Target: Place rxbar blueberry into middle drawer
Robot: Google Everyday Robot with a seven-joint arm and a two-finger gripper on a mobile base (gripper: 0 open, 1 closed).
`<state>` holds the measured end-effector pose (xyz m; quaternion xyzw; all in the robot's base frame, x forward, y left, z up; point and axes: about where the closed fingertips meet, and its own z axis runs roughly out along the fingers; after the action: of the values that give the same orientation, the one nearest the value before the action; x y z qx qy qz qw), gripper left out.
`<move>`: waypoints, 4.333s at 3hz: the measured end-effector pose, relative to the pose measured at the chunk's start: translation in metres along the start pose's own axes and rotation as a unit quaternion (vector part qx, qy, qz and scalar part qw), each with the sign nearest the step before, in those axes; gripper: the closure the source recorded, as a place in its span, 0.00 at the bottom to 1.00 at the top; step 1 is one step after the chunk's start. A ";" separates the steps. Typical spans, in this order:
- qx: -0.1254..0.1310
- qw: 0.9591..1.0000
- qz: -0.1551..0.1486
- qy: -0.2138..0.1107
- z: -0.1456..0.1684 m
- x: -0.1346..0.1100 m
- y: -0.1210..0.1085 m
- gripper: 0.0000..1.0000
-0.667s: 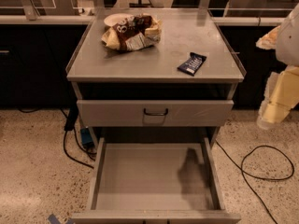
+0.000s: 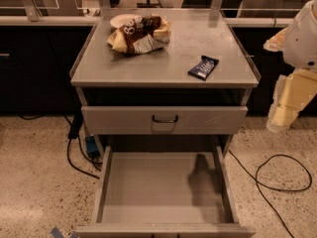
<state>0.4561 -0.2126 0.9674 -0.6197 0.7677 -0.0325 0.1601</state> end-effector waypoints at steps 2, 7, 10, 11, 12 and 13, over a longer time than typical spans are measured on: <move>-0.013 0.998 -0.054 -0.001 0.050 -0.021 -0.067 0.00; -0.033 0.990 -0.136 0.004 0.145 -0.077 -0.165 0.00; -0.035 0.987 -0.156 -0.009 0.212 -0.076 -0.200 0.00; -0.038 0.987 -0.159 -0.008 0.218 -0.077 -0.204 0.00; -0.028 0.987 -0.156 -0.003 0.210 -0.071 -0.221 0.00; -0.021 0.988 -0.156 0.001 0.203 -0.066 -0.235 0.00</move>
Offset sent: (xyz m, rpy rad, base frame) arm 0.1485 0.0254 -0.0504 -0.0475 0.0289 0.1859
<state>0.7471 -0.1726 0.8470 -0.7348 0.6625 -0.0414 0.1391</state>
